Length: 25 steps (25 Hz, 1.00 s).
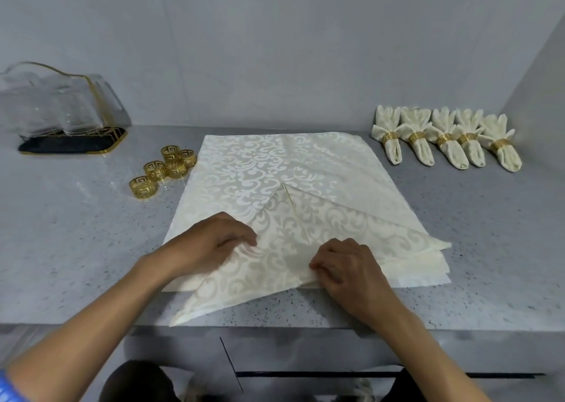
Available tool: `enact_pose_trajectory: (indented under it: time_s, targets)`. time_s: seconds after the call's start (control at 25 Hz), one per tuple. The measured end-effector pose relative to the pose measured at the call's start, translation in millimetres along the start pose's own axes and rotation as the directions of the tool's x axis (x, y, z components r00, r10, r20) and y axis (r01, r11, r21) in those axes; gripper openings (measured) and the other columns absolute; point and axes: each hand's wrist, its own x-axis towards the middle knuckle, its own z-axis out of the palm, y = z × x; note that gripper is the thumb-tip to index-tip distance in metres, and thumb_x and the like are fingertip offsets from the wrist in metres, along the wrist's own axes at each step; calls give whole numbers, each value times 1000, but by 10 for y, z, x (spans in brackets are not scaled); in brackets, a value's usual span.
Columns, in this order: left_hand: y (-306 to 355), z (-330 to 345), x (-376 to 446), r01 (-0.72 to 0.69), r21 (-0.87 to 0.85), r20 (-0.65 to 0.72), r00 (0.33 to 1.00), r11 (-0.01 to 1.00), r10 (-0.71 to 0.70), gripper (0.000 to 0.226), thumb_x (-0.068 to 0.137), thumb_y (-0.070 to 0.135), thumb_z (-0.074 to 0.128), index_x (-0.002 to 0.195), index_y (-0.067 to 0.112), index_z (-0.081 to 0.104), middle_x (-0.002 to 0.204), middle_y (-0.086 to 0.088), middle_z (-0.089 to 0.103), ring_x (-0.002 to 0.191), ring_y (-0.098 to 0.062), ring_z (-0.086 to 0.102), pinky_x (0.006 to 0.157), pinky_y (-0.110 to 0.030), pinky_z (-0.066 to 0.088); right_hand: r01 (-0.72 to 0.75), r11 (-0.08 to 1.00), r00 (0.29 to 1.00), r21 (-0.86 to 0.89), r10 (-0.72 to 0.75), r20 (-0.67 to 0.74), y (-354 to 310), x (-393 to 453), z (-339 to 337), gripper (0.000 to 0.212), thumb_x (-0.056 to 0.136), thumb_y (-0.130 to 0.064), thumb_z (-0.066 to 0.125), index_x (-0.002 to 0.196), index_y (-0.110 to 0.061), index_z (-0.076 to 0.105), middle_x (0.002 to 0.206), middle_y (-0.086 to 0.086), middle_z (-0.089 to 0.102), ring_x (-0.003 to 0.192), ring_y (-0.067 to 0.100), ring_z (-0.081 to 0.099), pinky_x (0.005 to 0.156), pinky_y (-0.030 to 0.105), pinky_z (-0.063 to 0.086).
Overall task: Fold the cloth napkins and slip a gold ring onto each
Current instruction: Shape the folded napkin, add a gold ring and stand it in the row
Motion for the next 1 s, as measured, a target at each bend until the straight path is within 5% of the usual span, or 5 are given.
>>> enact_pose_trajectory:
  time_s: [0.32, 0.4, 0.48, 0.72, 1.0]
  targets:
    - [25, -305, 27, 272, -384, 358, 925, 882, -130, 34, 83, 6, 64, 103, 31, 76, 129, 20, 62, 125, 7, 49, 104, -17, 38, -22, 998, 998, 61, 19, 62, -94, -1, -38, 24, 83, -34, 51, 85, -28, 74, 90, -19, 57, 85, 6, 46, 78, 33, 45]
    - [99, -280, 118, 307, -453, 260, 944, 837, -206, 21, 87, 4, 67, 95, 20, 77, 102, 13, 73, 94, 0, 66, 80, -15, 49, -72, 994, 994, 85, 65, 87, -171, 28, -93, 35, 85, -50, 47, 80, -28, 74, 85, -17, 53, 83, 7, 45, 80, 30, 42]
    - [158, -195, 236, 383, -495, 129, 920, 780, -370, 19, 87, 14, 73, 69, 12, 66, 64, 1, 56, 57, -9, 50, 54, -20, 38, -128, 987, 982, 95, 113, 148, -232, 84, -128, 55, 85, -66, 41, 68, -22, 69, 73, -8, 57, 73, 11, 48, 73, 30, 41]
    - [210, 110, 392, 535, -438, -61, 784, 722, -618, 28, 82, 22, 71, 75, -3, 62, 59, -2, 46, 56, -12, 43, 58, -26, 33, -429, 886, 900, 175, 404, 163, -308, 146, -99, 23, 83, -54, 64, 85, -32, 64, 67, -12, 63, 65, 2, 60, 59, 17, 42]
    - [266, 142, 425, 573, -355, -143, 748, 739, -648, 22, 85, 26, 65, 69, 12, 69, 60, 0, 64, 58, -13, 58, 57, -27, 42, -429, 903, 897, 29, 422, 135, -356, 178, -57, 22, 94, -44, 56, 79, -28, 56, 71, -9, 62, 67, 6, 57, 62, 19, 41]
